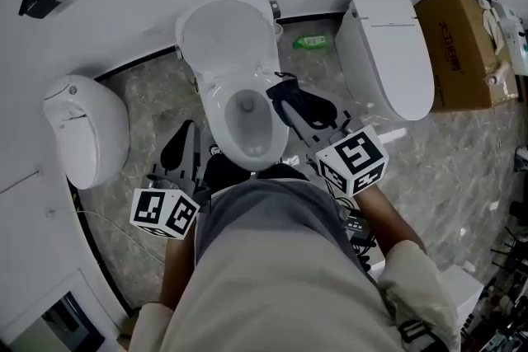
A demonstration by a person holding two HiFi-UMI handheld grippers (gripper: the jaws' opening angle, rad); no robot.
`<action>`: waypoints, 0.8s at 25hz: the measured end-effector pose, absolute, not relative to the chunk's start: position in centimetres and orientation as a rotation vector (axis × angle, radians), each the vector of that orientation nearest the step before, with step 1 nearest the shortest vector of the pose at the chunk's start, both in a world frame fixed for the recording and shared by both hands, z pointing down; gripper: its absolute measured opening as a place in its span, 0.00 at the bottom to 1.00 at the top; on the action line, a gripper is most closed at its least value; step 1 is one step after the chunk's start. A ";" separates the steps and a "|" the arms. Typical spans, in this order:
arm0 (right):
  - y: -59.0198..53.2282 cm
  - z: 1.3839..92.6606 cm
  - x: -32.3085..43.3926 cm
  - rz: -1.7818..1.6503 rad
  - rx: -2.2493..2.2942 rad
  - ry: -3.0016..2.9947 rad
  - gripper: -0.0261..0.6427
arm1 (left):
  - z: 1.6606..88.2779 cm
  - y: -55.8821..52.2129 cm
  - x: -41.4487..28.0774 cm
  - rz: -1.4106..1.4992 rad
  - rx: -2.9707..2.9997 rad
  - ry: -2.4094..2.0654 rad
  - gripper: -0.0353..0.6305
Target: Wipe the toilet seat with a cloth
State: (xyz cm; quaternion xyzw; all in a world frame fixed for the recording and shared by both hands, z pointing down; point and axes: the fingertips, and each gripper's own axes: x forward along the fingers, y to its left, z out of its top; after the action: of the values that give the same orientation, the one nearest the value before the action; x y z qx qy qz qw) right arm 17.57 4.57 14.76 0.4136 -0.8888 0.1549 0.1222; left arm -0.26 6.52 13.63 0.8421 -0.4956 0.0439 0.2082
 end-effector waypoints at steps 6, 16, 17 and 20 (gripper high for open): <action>7.0 13.7 19.2 0.457 1.243 -2.594 0.16 | 12.6 7.8 0.0 0.083 2.340 -1.413 0.07; 9.3 13.3 19.5 0.428 1.207 -2.590 0.15 | 11.9 9.1 0.6 0.152 2.350 -1.429 0.07; 9.5 13.3 19.7 0.432 1.206 -2.591 0.15 | 12.0 9.5 0.6 0.156 2.343 -1.428 0.07; 10.0 13.2 20.2 0.447 1.221 -2.593 0.15 | 12.3 10.4 0.9 0.167 2.329 -1.420 0.07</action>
State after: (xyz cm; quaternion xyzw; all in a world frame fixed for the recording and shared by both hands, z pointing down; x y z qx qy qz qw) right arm 20.23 10.02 13.25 0.4178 -0.8875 0.1529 0.1202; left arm 0.92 10.42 12.25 0.8345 -0.5088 0.0597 0.2029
